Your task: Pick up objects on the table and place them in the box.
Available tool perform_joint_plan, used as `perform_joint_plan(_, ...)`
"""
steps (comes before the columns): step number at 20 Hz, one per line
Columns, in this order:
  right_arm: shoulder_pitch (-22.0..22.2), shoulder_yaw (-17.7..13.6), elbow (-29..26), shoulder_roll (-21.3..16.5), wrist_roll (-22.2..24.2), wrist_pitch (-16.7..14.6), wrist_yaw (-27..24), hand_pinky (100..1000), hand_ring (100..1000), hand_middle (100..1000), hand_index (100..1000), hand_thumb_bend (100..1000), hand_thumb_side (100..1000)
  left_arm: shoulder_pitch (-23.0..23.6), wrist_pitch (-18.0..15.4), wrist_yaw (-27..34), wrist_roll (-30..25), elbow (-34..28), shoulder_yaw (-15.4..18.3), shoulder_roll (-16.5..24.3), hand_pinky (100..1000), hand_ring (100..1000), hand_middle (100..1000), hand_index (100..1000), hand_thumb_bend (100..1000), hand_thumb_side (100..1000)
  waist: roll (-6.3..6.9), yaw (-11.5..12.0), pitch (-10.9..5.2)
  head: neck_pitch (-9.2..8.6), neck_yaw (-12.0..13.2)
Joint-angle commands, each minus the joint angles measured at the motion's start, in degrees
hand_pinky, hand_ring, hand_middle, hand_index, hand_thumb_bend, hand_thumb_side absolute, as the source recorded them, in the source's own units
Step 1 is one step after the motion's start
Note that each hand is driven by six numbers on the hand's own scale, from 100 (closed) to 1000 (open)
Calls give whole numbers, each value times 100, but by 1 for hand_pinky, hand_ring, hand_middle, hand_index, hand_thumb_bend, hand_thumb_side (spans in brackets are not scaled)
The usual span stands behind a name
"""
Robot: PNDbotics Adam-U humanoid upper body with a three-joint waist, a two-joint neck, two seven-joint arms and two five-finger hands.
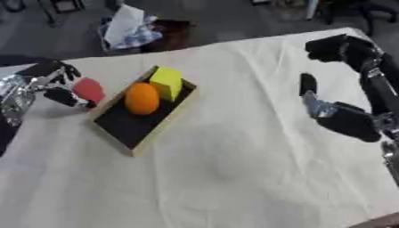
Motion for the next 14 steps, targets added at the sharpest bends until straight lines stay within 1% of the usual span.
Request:
perform_joint_plan(1, -71, -20, -44, -51, 6, -16, 0, 767, 744, 724, 805, 100, 262, -63, -20, 255, 159, -15, 45, 85, 689, 600, 603, 756, 632, 441, -19, -7, -172, -18, 7)
perform_joint_plan(2, -70, -20, -44, -51, 6, -16, 0, 767, 744, 724, 805, 100, 262, -61, -40, 331, 154, -4, 31, 84, 689, 600, 603, 756, 632, 441, -19, -8, -172, -19, 8)
perform_joint_plan(3, -69, -20, -44, -49, 6, -16, 0, 767, 744, 724, 805, 100, 262, -60, -67, 399, 140, -4, 16, 79, 681, 585, 584, 733, 552, 398, -19, -11, -174, -18, 10)
perform_joint_plan(4, -68, -21, -43, -47, 4, -16, -1, 767, 744, 724, 805, 100, 262, -58, -97, 463, 123, -11, 4, 78, 678, 581, 578, 727, 529, 386, -20, -13, -175, -17, 10)
perform_joint_plan(6, -64, -20, -40, -41, 5, -16, -2, 767, 744, 724, 804, 100, 261, -56, -145, 587, 86, -37, -13, 79, 667, 562, 550, 700, 407, 297, -18, -18, -177, -17, 9)
perform_joint_plan(7, -62, -18, -39, -39, 7, -17, -2, 767, 744, 724, 805, 100, 261, -57, -166, 638, 67, -61, -24, 83, 663, 556, 543, 693, 368, 267, -17, -21, -179, -18, 8)
perform_joint_plan(8, -61, -17, -37, -37, 9, -19, -2, 767, 744, 724, 805, 100, 261, -54, -177, 681, 53, -87, -33, 90, 663, 556, 543, 693, 368, 267, -16, -24, -180, -18, 7)
perform_joint_plan(9, -59, -17, -35, -37, 11, -20, -2, 767, 744, 724, 805, 100, 260, -58, -194, 717, 43, -131, -46, 101, 659, 548, 532, 683, 304, 199, -15, -26, -182, -18, 5)
perform_joint_plan(10, -58, -18, -33, -38, 11, -21, -2, 767, 744, 724, 805, 100, 260, -60, -213, 749, 32, -195, -61, 118, 659, 548, 532, 683, 304, 199, -15, -27, -184, -17, 2)
perform_joint_plan(12, -56, -20, -29, -39, 11, -23, -2, 767, 744, 725, 804, 100, 259, -70, -238, 789, 6, -335, -90, 157, 661, 549, 531, 682, 271, 153, -16, -30, -189, -14, -2)
perform_joint_plan(14, -55, -23, -28, -40, 9, -24, -2, 767, 745, 725, 805, 100, 259, -85, -283, 842, -44, -558, -126, 225, 662, 549, 531, 682, 265, 144, -17, -30, -196, -13, -7)
